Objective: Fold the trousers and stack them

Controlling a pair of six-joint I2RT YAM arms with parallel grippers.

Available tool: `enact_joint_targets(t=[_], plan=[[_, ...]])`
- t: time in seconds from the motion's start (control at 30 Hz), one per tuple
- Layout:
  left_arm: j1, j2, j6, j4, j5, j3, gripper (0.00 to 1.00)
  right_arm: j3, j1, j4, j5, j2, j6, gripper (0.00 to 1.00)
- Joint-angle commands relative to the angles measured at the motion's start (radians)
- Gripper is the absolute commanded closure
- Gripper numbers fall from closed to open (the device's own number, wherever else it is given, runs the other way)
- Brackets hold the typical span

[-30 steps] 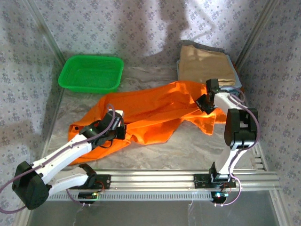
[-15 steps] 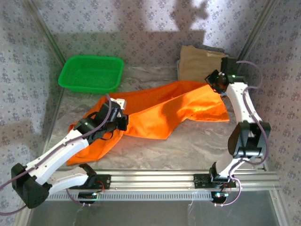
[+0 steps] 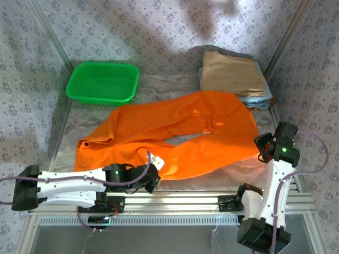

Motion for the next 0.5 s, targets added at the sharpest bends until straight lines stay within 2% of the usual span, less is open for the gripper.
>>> enact_joint_targets(t=[0.0,0.1,0.13,0.2,0.27,0.33,0.4,0.43,0.47], plan=[[-0.101,0.023,-0.061,0.107,-0.015,0.005,0.65,-0.024,-0.037,-0.043,-0.020,-0.032,-0.003,0.37],[-0.138,-0.002,-0.013,0.031,0.016,0.046,0.37,-0.003,-0.027,-0.001,-0.047,-0.024,0.000,0.36],[-0.137,-0.026,-0.001,0.004,0.015,0.052,0.33,-0.003,-0.015,0.018,-0.069,-0.017,0.005,0.37],[-0.133,-0.101,0.001,-0.070,-0.070,0.057,0.22,-0.013,0.054,0.068,-0.115,0.014,0.034,0.40],[-0.083,-0.177,0.001,-0.149,-0.154,0.073,0.18,-0.033,0.197,0.119,-0.086,0.057,0.074,0.49],[0.026,-0.249,-0.022,-0.220,-0.208,0.092,0.16,-0.062,0.380,0.170,0.001,0.105,0.134,0.70],[0.192,-0.317,-0.073,-0.259,-0.196,0.084,0.16,-0.105,0.559,0.249,0.070,0.169,0.213,0.92],[0.268,-0.336,-0.081,-0.246,-0.152,0.071,0.17,-0.120,0.632,0.289,0.088,0.207,0.244,1.00],[0.355,-0.345,-0.097,-0.240,-0.098,0.062,0.18,-0.128,0.708,0.322,0.110,0.255,0.272,1.00]])
